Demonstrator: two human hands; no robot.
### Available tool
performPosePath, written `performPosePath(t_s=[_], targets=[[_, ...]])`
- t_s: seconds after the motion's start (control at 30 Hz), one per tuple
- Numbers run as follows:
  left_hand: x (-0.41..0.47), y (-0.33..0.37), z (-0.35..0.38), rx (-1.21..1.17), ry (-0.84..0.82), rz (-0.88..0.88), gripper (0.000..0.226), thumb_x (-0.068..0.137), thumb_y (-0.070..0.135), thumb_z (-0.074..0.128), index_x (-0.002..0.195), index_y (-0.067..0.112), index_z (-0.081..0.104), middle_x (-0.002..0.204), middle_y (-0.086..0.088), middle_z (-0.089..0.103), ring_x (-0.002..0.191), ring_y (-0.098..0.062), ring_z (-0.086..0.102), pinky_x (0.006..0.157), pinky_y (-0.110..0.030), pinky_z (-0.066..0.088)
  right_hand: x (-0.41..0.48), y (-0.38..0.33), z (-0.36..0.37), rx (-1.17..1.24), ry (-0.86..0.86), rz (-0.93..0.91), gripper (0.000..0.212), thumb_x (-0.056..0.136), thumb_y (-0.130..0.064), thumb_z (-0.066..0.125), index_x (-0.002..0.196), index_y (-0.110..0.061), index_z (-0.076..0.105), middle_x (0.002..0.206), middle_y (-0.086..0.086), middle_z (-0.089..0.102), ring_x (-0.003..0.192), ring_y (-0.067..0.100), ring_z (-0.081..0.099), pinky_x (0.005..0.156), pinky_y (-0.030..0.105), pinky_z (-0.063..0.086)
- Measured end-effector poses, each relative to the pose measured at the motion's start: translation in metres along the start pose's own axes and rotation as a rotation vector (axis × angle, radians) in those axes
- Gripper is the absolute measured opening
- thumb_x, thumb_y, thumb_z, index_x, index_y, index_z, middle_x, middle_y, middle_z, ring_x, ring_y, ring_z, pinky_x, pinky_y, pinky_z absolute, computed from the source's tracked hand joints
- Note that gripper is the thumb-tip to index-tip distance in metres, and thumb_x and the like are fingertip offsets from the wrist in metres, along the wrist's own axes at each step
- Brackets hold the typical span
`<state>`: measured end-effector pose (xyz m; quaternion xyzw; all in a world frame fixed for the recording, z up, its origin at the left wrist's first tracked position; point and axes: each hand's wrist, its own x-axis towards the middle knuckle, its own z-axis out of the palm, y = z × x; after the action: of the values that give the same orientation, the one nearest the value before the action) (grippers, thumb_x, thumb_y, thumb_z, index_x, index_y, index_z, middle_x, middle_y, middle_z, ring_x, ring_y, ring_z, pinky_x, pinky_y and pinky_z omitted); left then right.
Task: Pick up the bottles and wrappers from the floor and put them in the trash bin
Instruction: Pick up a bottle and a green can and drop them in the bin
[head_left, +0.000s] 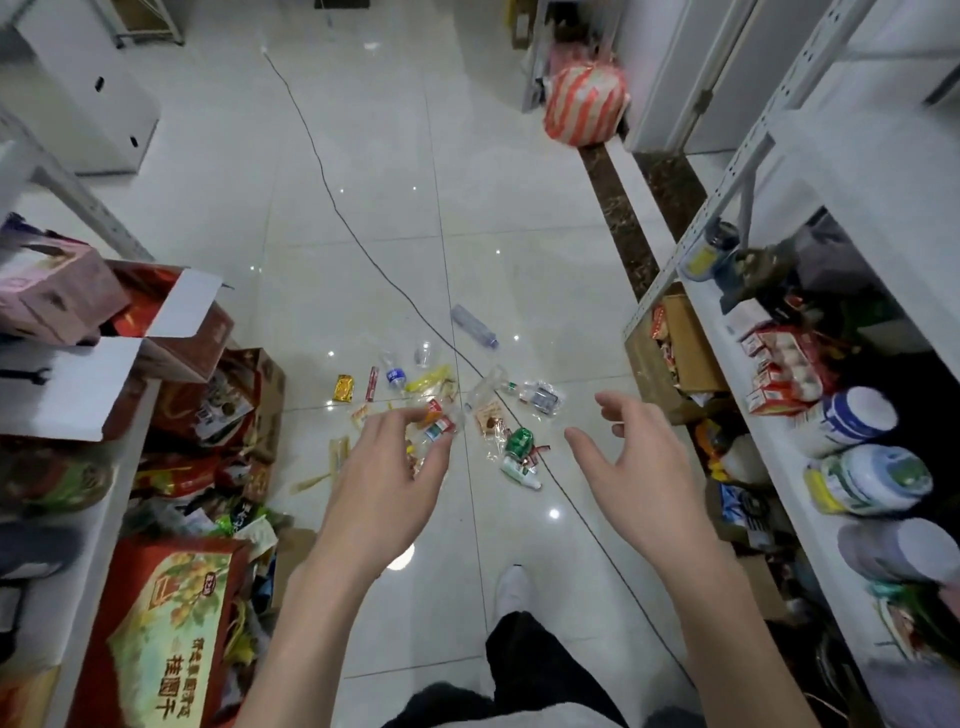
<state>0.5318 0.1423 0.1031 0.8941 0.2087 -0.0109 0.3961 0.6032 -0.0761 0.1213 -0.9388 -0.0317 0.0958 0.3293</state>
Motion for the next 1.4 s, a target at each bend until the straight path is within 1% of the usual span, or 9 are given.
performPosePath(t_s=[0.13,0.33,0.43,0.53,0.67,0.77,1.03,1.17,1.4], targets=[[0.058,0.006,0.02,0.029,-0.012,-0.024,0.045,0.096,0.056,0.045,0.134,0.033,0.047,0.134,0.013,0.049,0.086,0.016,0.046,0.09,-0.031,0.042,0.062,0.013,0.012,0.008,-0.054,0.007,0.05,0.096,-0.045,0.06,0.141,-0.027,0.048,0.135,-0.008,0.05,0.13,0.013,0.048,0.108,0.042,0.043],[0.147,-0.042,0.059,0.088,-0.015,-0.097,0.049,0.097,0.056,0.045,0.136,0.027,0.048,0.136,0.009,0.048,0.1,-0.002,0.054,0.099,-0.039,0.046,0.149,0.04,0.076,-0.055,-0.129,0.029,0.051,0.096,-0.044,0.061,0.141,-0.024,0.048,0.131,-0.005,0.051,0.121,0.014,0.051,0.101,0.036,0.044],[0.195,-0.093,0.091,0.102,-0.008,-0.117,0.047,0.097,0.054,0.047,0.135,0.026,0.048,0.136,0.008,0.049,0.113,-0.011,0.055,0.098,-0.04,0.046,0.187,0.069,0.132,-0.066,-0.138,0.069,0.051,0.095,-0.046,0.062,0.14,-0.025,0.049,0.133,-0.004,0.052,0.122,0.015,0.052,0.103,0.043,0.046],[0.252,-0.161,0.143,0.115,-0.016,-0.126,0.048,0.098,0.054,0.047,0.136,0.025,0.048,0.137,0.006,0.05,0.102,-0.009,0.056,0.098,-0.043,0.047,0.233,0.116,0.21,-0.085,-0.145,0.095,0.052,0.094,-0.045,0.063,0.139,-0.023,0.05,0.131,0.0,0.054,0.118,0.019,0.055,0.1,0.043,0.047],[0.319,-0.266,0.23,0.164,-0.083,-0.158,0.05,0.097,0.053,0.048,0.137,0.024,0.047,0.139,0.0,0.049,0.116,-0.019,0.057,0.1,-0.047,0.048,0.285,0.199,0.319,-0.14,-0.193,0.157,0.054,0.094,-0.043,0.066,0.14,-0.021,0.05,0.133,0.003,0.052,0.118,0.02,0.056,0.096,0.036,0.046],[0.362,-0.337,0.3,0.22,-0.099,-0.143,0.048,0.098,0.049,0.05,0.138,0.021,0.047,0.14,-0.002,0.049,0.112,-0.019,0.058,0.1,-0.044,0.046,0.317,0.269,0.39,-0.16,-0.169,0.197,0.054,0.093,-0.044,0.066,0.14,-0.021,0.05,0.133,0.003,0.052,0.117,0.021,0.056,0.097,0.04,0.048],[0.456,-0.5,0.474,0.395,-0.152,-0.079,0.058,0.096,0.044,0.056,0.143,0.014,0.042,0.14,-0.014,0.047,0.125,-0.035,0.05,0.099,-0.047,0.042,0.385,0.435,0.559,-0.242,-0.177,0.262,0.053,0.092,-0.043,0.064,0.138,-0.021,0.049,0.133,0.007,0.05,0.116,0.028,0.056,0.097,0.046,0.048],[0.485,-0.552,0.53,0.481,-0.154,-0.045,0.064,0.091,0.045,0.063,0.144,0.016,0.041,0.135,-0.018,0.049,0.121,-0.041,0.049,0.097,-0.05,0.042,0.415,0.483,0.616,-0.289,-0.151,0.295,0.06,0.092,-0.045,0.062,0.143,-0.018,0.045,0.138,0.013,0.045,0.116,0.034,0.055,0.096,0.048,0.049],[0.495,-0.586,0.572,0.525,-0.077,-0.058,0.077,0.084,0.037,0.073,0.146,0.019,0.032,0.132,-0.02,0.051,0.12,-0.043,0.049,0.094,-0.054,0.039,0.43,0.513,0.67,-0.293,-0.075,0.375,0.086,0.085,-0.069,0.06,0.147,-0.016,0.033,0.141,0.016,0.038,0.123,0.039,0.049,0.1,0.049,0.044]])
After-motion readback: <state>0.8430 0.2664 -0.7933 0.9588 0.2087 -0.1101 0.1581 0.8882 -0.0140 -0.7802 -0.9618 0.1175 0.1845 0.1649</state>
